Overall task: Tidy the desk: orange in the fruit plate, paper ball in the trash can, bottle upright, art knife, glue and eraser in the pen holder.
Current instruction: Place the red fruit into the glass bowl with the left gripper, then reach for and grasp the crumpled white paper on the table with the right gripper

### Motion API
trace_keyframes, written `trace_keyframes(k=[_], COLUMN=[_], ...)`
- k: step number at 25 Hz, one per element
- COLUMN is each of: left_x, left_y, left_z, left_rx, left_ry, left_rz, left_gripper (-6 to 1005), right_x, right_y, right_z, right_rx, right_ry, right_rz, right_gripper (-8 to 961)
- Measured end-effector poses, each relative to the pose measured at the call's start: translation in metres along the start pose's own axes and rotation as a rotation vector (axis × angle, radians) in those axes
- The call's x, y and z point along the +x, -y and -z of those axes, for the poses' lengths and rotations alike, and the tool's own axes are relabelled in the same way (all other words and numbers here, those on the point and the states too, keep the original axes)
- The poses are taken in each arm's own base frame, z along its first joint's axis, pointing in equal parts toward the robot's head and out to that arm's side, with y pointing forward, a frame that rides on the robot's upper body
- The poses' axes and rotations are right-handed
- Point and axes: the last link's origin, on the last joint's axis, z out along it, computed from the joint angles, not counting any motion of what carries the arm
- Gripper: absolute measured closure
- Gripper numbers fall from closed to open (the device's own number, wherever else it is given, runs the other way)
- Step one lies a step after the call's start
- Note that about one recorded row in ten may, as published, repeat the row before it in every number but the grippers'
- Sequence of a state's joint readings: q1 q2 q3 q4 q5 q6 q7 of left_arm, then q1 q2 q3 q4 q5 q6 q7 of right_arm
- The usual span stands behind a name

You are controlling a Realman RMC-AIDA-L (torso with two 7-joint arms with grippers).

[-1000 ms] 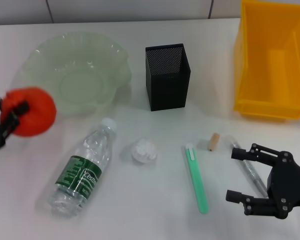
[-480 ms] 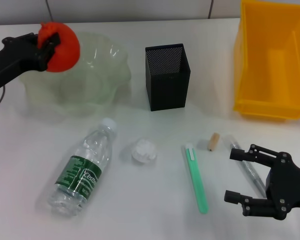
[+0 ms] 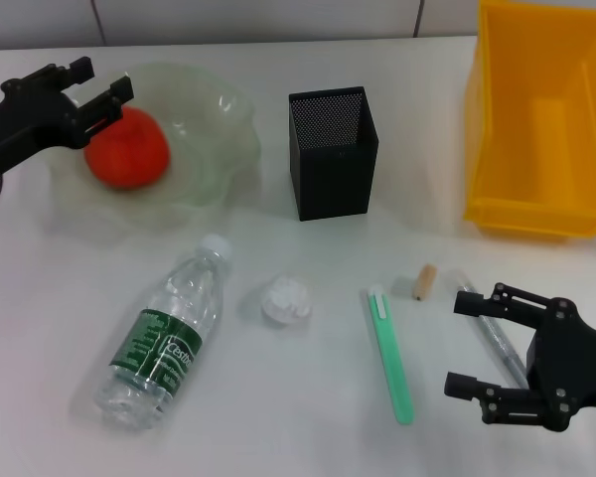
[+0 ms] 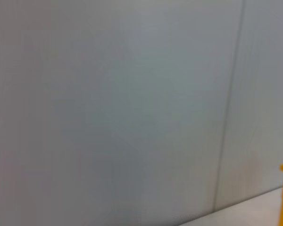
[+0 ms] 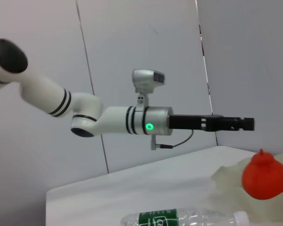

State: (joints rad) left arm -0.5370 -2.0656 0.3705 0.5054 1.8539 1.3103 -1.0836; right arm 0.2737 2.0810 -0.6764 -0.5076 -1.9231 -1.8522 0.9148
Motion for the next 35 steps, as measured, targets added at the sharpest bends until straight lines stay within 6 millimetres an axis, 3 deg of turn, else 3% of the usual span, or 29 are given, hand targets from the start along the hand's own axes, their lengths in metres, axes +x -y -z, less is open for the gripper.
trace_keyframes(k=[2, 5, 11, 14, 15, 16, 21, 22, 23, 26, 30, 35], left_x=[0.001, 0.001, -0.011, -0.026, -0.026, -0.028, -0.04, -0.043, -0.043, -0.046, -0.048, -0.048], left_y=[-0.006, -0.013, -0.042, -0.064, -0.064, -0.067, -0.071, -0.072, -0.072, -0.072, -0.072, -0.072], left_z=[0.012, 0.024, 0.06, 0.083, 0.083, 0.087, 0.102, 0.104, 0.105, 0.107, 0.109, 0.109], left_rx=[-0.049, -0.094, -0.267, -0.381, -0.381, -0.387, -0.385, -0.384, -0.384, -0.376, -0.371, -0.368], left_ry=[-0.02, -0.043, -0.04, -0.004, -0.004, 0.002, 0.039, 0.052, 0.055, 0.063, 0.07, 0.072], left_rz=[-0.001, -0.001, -0.079, -0.14, -0.14, -0.139, -0.117, -0.111, -0.11, -0.103, -0.099, -0.099], left_gripper=[581, 339, 155, 155, 156, 156, 157, 157, 157, 157, 158, 159], right_x=[-0.003, -0.012, -0.04, -0.083, -0.083, -0.101, -0.123, -0.133, -0.133, -0.141, -0.13, -0.119], right_y=[0.002, 0.005, 0.016, 0.042, 0.042, 0.048, 0.052, 0.053, 0.053, 0.054, 0.053, 0.051], right_z=[0.001, 0.004, 0.013, 0.011, 0.011, 0.0, -0.028, -0.055, -0.055, -0.093, -0.168, -0.186], right_rx=[-0.006, -0.023, -0.048, 0.005, 0.005, -0.005, -0.02, -0.037, -0.037, -0.064, 0.025, 0.015], right_ry=[-0.002, -0.013, -0.068, -0.192, -0.192, -0.27, -0.429, -0.53, -0.53, -0.634, -0.84, -0.88], right_rz=[-0.009, -0.007, -0.023, -0.083, -0.083, -0.068, -0.03, -0.008, -0.008, -0.006, 0.036, 0.047], right_gripper=[117, 118, 119, 119, 119, 119, 120, 120, 120, 119, 119, 119])
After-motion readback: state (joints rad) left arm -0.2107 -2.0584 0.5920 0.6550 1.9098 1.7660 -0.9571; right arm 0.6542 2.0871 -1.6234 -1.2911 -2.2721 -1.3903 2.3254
